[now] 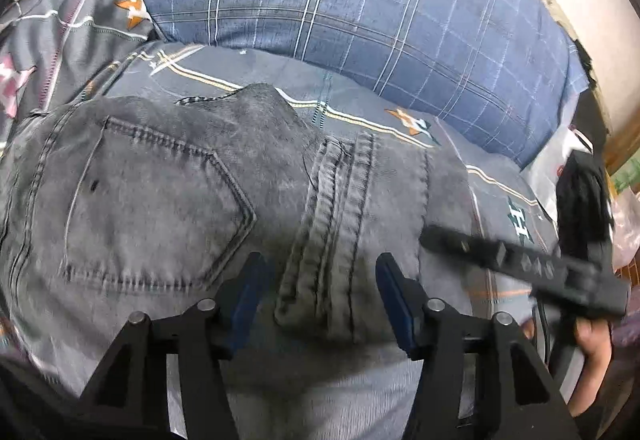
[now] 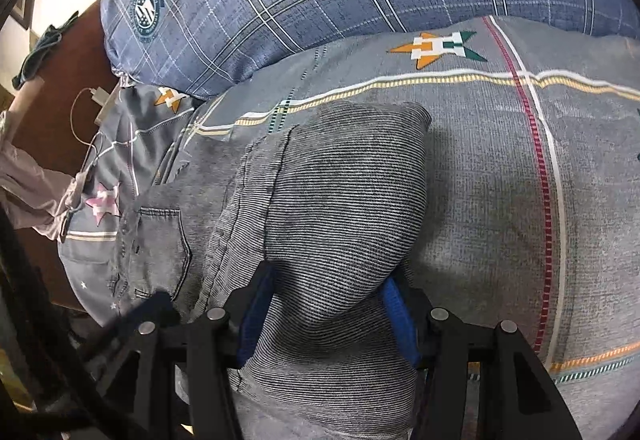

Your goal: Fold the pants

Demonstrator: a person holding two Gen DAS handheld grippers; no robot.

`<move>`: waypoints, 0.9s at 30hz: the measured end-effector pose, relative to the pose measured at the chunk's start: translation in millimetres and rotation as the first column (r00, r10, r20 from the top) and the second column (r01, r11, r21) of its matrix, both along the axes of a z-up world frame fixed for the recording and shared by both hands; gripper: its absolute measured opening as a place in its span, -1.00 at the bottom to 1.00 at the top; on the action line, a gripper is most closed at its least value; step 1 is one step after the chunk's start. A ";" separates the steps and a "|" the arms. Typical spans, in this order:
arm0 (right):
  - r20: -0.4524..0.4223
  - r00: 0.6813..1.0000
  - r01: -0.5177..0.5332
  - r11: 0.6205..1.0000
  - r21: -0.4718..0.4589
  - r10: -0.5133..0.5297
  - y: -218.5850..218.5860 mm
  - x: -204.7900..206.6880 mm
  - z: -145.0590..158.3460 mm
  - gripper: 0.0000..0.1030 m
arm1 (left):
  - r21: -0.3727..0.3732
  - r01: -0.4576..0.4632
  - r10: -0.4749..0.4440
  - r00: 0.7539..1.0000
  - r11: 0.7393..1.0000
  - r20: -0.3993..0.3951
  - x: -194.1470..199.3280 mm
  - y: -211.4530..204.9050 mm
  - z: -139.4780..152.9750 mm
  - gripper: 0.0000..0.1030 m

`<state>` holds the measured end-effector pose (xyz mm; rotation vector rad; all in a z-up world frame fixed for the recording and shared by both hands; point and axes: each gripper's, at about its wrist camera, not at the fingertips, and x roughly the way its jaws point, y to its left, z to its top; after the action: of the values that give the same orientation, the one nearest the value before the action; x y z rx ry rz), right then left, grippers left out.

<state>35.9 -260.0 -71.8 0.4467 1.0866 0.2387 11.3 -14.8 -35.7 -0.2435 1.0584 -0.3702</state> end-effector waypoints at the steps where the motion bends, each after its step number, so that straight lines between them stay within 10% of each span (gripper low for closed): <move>1: -0.003 1.000 0.002 1.000 0.011 -0.002 -0.3 1.0 0.1 0.12 | -0.011 0.011 -0.011 1.000 1.000 -0.023 7.7 -2.1 -3.3 0.14; 16: -0.016 1.000 0.020 0.998 0.065 -0.019 -3.0 2.6 -2.7 0.12 | 0.081 0.075 -0.069 0.995 0.994 -0.072 33.1 -37.3 -25.5 -0.03; 21: -0.009 1.000 0.022 0.997 0.067 -0.021 -1.9 2.8 0.1 0.12 | 0.126 0.074 -0.074 0.997 0.989 -0.004 18.5 -40.2 -15.8 -0.78; 27: 0.058 0.998 0.010 0.997 0.079 -0.014 -3.4 -7.1 22.2 0.12 | 0.070 0.034 -0.041 0.994 0.997 0.100 -10.2 -20.2 10.3 -0.82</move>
<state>28.8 -263.4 -49.6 0.5140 1.0194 0.2831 1.1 -35.0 -25.4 -0.1424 0.9746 -0.3760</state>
